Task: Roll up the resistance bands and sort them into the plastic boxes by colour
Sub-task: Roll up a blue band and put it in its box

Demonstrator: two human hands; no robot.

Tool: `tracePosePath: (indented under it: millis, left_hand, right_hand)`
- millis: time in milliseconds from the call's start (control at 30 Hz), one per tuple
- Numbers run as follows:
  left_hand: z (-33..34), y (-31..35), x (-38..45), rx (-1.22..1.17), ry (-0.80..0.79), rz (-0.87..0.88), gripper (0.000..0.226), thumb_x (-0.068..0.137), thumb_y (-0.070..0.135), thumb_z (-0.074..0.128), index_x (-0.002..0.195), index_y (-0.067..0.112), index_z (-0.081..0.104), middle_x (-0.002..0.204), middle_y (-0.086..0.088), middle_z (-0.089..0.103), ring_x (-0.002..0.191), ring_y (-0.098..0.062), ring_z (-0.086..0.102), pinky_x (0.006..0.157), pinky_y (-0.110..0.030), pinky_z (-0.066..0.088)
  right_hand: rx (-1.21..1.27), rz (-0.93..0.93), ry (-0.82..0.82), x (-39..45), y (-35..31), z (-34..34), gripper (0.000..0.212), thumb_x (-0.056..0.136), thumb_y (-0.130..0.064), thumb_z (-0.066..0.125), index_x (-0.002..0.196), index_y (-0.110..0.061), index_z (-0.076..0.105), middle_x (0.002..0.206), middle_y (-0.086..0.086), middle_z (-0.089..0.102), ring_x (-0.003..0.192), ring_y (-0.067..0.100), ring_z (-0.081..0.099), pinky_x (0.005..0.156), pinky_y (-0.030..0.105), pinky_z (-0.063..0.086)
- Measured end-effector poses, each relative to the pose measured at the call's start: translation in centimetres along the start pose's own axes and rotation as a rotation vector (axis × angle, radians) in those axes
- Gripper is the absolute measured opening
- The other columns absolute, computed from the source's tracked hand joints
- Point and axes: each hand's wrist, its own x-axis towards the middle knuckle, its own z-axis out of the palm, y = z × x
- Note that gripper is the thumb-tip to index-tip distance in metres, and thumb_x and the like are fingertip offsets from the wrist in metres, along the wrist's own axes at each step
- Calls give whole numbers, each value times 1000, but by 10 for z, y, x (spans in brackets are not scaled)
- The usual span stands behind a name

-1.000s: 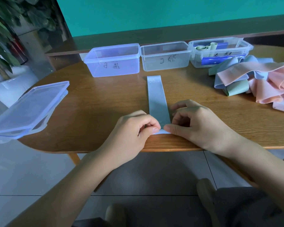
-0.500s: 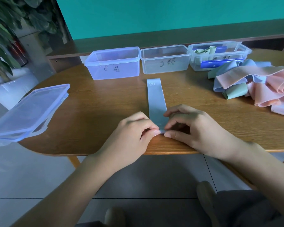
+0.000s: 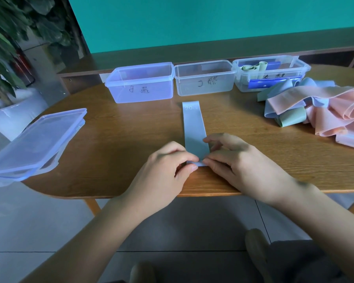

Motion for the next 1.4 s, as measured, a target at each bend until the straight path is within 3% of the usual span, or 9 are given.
tracePosePath:
  millis: [333, 500, 667, 867, 1233, 1400]
  left_hand:
    - [3, 0, 3, 11, 15, -9, 23, 98, 34, 60, 114, 25, 73, 107, 16, 58, 94, -5, 57, 78, -27, 55]
    - [3, 0, 1, -9, 52, -21, 26, 94, 30, 67, 119, 25, 69, 105, 23, 54, 86, 8, 54, 72, -7, 45]
    - [4, -1, 2, -10, 63, -24, 18, 92, 28, 70, 110, 26, 70, 104, 23, 54, 86, 6, 54, 72, -6, 43]
    - [6, -3, 5, 14, 43, -65, 23, 94, 35, 65, 115, 28, 70, 108, 20, 55, 84, 4, 53, 70, -9, 43]
    - [6, 0, 7, 60, 33, -78, 35, 94, 47, 60, 124, 29, 66, 118, 15, 53, 89, -5, 55, 77, -29, 55]
    - [6, 2, 7, 78, 57, -30, 20, 97, 39, 60, 115, 33, 63, 113, 22, 50, 86, -4, 53, 70, -27, 56]
  right_hand:
    - [17, 34, 8, -2, 4, 2, 36, 100, -47, 50, 104, -21, 74, 121, -6, 60, 109, 17, 61, 77, 44, 58]
    - [20, 84, -7, 0, 7, 3, 33, 99, -44, 52, 107, -22, 75, 119, -8, 62, 108, 16, 62, 80, 43, 57]
    - [0, 100, 3, 4, 9, 6, 43, 101, -48, 44, 108, -20, 75, 117, -8, 63, 106, 16, 62, 80, 43, 57]
    - [-46, 118, 39, 5, 10, 11, 43, 100, -47, 41, 108, -22, 75, 118, -3, 63, 106, 24, 62, 77, 47, 57]
    - [9, 103, 50, 5, 10, 8, 31, 99, -46, 49, 113, -30, 71, 108, -9, 63, 100, 19, 58, 75, 46, 56]
    - [14, 119, 20, 9, 13, 9, 35, 100, -49, 46, 114, -32, 72, 108, -11, 62, 99, 19, 56, 81, 45, 54]
